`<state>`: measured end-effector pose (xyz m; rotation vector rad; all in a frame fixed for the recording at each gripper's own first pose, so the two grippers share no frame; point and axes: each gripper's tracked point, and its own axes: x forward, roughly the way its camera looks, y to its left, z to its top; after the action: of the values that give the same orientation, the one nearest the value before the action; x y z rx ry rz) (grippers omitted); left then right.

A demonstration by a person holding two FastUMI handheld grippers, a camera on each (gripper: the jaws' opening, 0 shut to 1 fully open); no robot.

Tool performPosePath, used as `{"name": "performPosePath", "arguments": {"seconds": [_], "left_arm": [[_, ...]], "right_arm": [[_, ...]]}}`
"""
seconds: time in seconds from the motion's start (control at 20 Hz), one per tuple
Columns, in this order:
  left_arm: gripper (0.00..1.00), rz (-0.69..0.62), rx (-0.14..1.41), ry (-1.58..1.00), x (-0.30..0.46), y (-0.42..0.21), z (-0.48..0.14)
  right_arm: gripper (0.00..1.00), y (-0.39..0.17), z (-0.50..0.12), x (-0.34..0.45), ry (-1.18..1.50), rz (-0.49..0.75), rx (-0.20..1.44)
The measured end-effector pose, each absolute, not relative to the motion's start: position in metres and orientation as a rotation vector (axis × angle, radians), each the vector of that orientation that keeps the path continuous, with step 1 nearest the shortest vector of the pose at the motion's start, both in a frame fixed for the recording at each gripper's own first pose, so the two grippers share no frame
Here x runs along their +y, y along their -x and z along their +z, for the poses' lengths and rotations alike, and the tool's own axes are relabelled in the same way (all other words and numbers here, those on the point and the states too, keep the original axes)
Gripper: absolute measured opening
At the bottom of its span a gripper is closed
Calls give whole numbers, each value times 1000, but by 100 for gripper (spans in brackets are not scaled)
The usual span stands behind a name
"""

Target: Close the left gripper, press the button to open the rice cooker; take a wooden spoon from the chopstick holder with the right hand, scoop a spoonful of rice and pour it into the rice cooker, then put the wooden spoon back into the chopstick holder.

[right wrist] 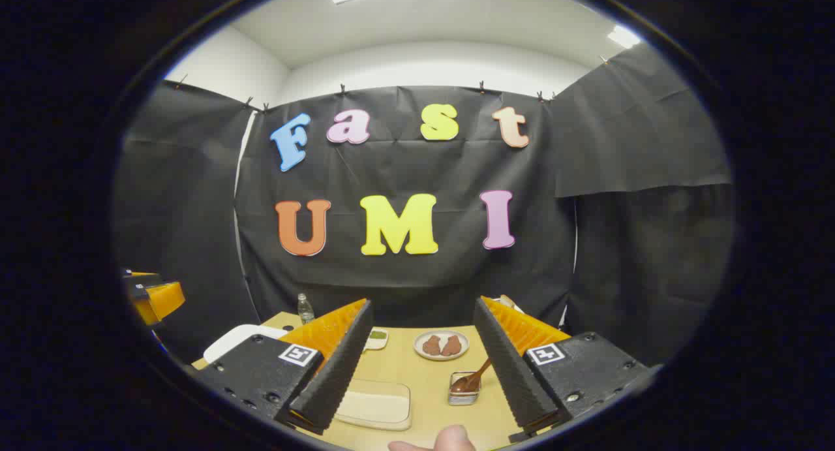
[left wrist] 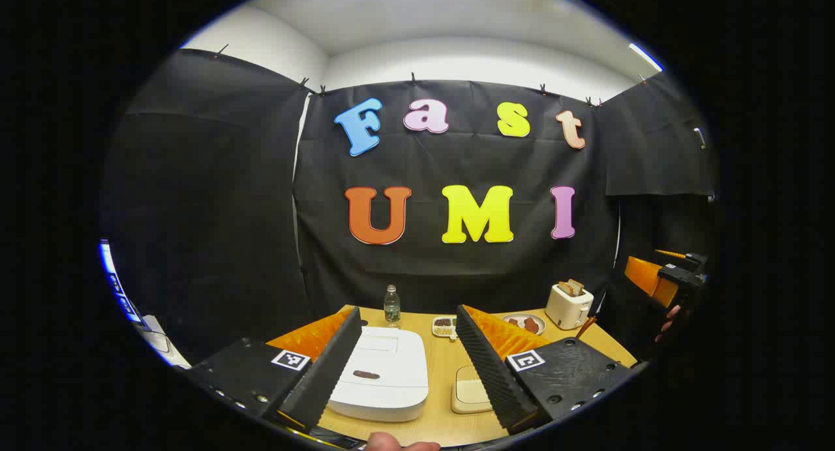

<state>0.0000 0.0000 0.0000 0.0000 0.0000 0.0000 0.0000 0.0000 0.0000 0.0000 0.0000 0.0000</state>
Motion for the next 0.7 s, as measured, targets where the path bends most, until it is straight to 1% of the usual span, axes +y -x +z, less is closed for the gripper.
{"name": "performPosePath", "arguments": {"seconds": [0.35,0.4,0.5,0.55,0.6,0.65,0.7], "left_arm": [[94,-13,9,-11,-3,1,-2],[94,-17,9,-12,-5,0,-2],[94,-26,14,-14,-9,0,-3],[95,-31,20,-15,-12,0,-6],[94,-33,24,-16,-13,0,-7],[94,-36,25,-16,-13,-1,-6],[95,-38,26,-14,-15,-1,-6]], "right_arm": [[100,3,-7,-9,-26,-8,31],[96,4,-6,-11,-27,-11,28],[96,5,-5,-16,-26,-22,26],[100,6,-5,-18,-28,-24,27],[100,7,-5,-20,-30,-27,27],[96,8,-5,-22,-29,-31,25],[96,8,-5,-24,-26,-34,25]]}}
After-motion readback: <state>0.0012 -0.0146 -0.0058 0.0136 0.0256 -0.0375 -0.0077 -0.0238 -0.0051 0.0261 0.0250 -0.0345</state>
